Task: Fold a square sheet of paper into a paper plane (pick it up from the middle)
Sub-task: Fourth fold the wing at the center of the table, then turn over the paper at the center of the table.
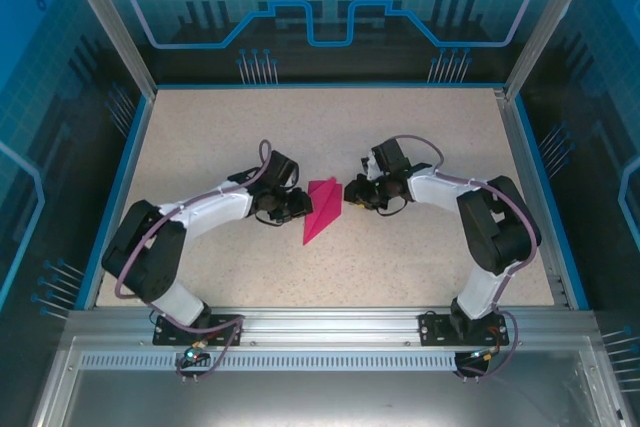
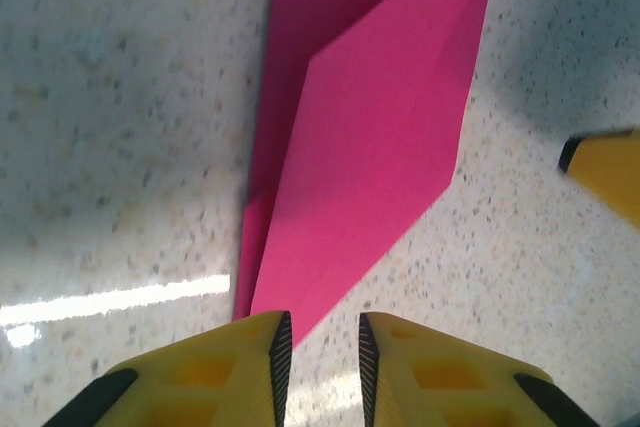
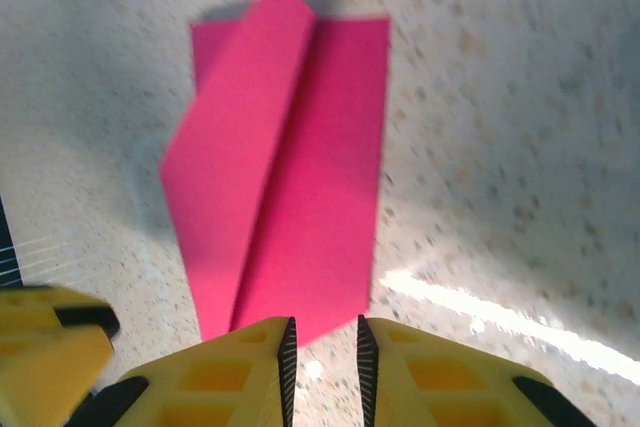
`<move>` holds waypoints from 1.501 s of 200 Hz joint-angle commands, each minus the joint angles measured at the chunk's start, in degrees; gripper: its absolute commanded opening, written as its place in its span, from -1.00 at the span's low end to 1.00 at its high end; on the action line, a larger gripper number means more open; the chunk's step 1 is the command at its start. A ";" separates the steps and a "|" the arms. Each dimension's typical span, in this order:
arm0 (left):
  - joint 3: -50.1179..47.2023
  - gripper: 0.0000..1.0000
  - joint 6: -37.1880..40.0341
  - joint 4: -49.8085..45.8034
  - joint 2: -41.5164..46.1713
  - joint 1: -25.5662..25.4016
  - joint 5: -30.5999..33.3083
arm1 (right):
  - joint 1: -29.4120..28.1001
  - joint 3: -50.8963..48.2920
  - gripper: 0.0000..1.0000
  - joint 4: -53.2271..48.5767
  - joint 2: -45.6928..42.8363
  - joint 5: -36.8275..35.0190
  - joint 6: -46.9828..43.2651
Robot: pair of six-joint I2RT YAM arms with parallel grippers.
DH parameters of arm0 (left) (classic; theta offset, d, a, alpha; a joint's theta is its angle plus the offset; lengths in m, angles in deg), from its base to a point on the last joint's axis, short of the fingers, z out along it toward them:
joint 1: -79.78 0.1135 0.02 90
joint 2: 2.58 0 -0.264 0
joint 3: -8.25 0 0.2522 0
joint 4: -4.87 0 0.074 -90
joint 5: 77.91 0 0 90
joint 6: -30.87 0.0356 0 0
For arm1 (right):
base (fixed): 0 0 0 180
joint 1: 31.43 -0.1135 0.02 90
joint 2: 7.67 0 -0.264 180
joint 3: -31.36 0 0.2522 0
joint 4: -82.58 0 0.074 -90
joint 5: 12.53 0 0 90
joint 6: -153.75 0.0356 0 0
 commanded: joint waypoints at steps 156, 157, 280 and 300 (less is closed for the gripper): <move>7.37 -0.49 5.07 -6.09 -12.11 0.43 1.14 | -3.37 0.92 -0.47 3.86 6.66 3.71 4.34; 7.37 -0.49 5.08 -6.11 -12.12 0.43 1.13 | -3.37 0.93 -0.47 3.93 6.69 3.71 4.40; 8.29 -0.52 5.77 -7.26 -13.40 0.49 0.86 | -2.93 0.51 -0.41 11.31 8.31 7.70 9.06; 8.34 -0.53 5.64 -7.11 -13.18 0.44 0.77 | -2.89 0.72 -0.35 13.06 8.73 8.88 9.79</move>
